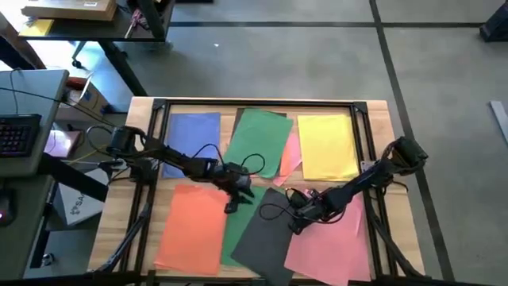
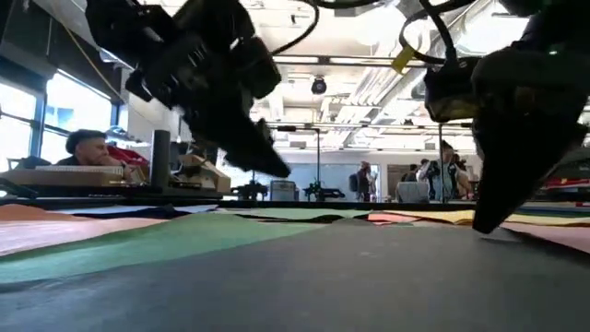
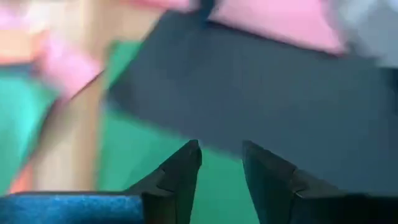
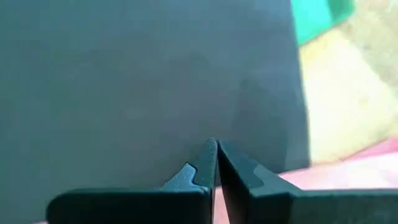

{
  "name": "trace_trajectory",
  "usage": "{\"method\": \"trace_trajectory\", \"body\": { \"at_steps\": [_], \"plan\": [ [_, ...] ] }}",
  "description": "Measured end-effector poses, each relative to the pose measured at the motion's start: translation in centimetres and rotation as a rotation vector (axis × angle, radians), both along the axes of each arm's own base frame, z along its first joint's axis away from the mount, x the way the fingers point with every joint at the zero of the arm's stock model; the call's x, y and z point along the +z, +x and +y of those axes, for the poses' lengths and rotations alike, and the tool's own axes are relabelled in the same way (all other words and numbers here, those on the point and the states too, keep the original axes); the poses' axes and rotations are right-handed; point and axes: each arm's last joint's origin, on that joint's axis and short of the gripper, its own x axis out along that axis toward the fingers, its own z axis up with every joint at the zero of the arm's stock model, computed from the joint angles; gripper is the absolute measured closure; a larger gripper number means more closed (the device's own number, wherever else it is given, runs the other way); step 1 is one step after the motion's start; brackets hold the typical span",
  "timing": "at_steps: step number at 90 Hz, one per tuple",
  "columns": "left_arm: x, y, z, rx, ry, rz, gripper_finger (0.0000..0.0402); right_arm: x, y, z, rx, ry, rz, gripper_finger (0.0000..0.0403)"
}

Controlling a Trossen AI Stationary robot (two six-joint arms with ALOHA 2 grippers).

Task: Organize paper
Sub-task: Stack the top pink paper on the bottom pink paper

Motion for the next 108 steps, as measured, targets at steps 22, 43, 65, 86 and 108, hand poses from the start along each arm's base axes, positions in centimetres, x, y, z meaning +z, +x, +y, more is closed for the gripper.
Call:
{"method": "trace_trajectory", "body": {
  "at_steps": [22,43,65,86,108],
  "plan": [
    [-1.1,0.6,0.8,0.035,0.017,0.045,0.0342,0.1,1.5,-2.2,0.006,-0.063,-0.051,0.0403],
    [-0.4,1.1,0.6,0.013,-0.016,-0.046,0.0356,0.3,2.9,-4.2,0.041,-0.094,-0.097,0.0403],
    [-0.3,3.0,0.3,-0.066,-0.066,-0.102,0.0373,1.0,2.2,-2.3,0.098,0.031,-0.098,0.0403],
    [-1.6,7.5,0.9,-0.12,-0.042,0.004,0.0395,0.4,0.7,2.8,0.19,0.153,-0.123,0.0403],
    [-3.7,8.3,2.9,-0.085,-0.033,0.267,0.0401,-1.1,0.2,5.1,0.189,0.19,-0.13,0.0403]
  ]
}}
